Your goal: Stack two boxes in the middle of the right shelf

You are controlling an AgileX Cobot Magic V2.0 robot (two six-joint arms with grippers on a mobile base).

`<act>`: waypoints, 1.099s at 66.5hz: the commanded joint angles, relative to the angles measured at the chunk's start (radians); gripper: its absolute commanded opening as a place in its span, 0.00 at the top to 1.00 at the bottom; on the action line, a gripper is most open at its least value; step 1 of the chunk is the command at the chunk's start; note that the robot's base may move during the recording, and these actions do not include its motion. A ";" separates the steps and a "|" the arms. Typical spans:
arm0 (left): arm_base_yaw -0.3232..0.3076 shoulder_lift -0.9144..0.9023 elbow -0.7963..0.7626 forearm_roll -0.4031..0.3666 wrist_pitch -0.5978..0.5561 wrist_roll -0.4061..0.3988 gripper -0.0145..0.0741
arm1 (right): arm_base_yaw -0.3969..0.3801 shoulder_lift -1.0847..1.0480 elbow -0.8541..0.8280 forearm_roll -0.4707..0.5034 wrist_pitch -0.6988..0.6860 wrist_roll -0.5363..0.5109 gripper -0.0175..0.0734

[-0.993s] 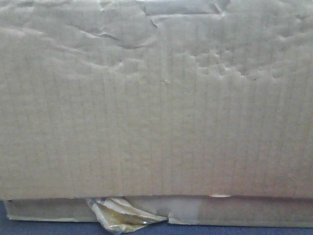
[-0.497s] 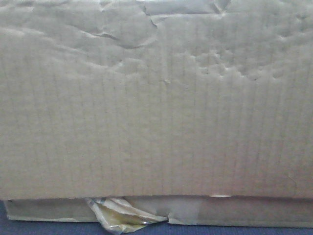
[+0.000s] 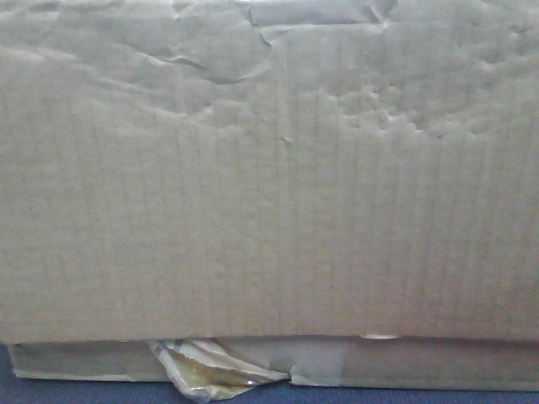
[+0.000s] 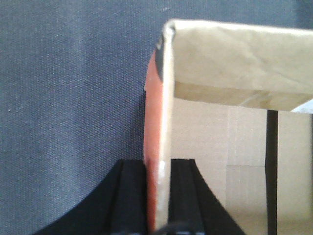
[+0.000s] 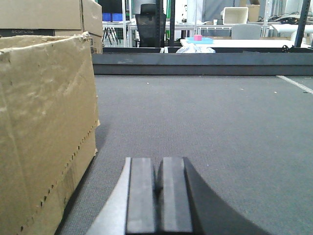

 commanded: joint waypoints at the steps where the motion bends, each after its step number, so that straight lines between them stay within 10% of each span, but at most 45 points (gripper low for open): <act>1: -0.003 -0.005 -0.033 -0.021 -0.001 -0.010 0.96 | -0.007 -0.003 -0.001 0.001 -0.023 -0.004 0.99; 27: 0.046 -0.056 -0.385 0.033 0.004 -0.279 0.96 | -0.007 -0.003 -0.001 0.001 -0.023 -0.004 0.99; 40: -0.031 -0.061 -0.630 0.072 0.075 -0.391 0.96 | -0.007 -0.003 -0.001 0.001 -0.023 -0.004 0.99; 50: -0.160 -0.061 -0.812 0.165 0.120 -0.529 0.96 | -0.007 -0.003 -0.001 0.001 -0.023 -0.004 0.99; 63: -0.502 -0.061 -0.904 0.513 0.167 -0.828 0.96 | -0.007 -0.003 -0.001 0.001 -0.023 -0.004 0.99; 73: -0.723 -0.050 -0.886 0.577 0.167 -0.890 0.96 | -0.007 -0.003 -0.001 0.001 -0.023 -0.004 0.99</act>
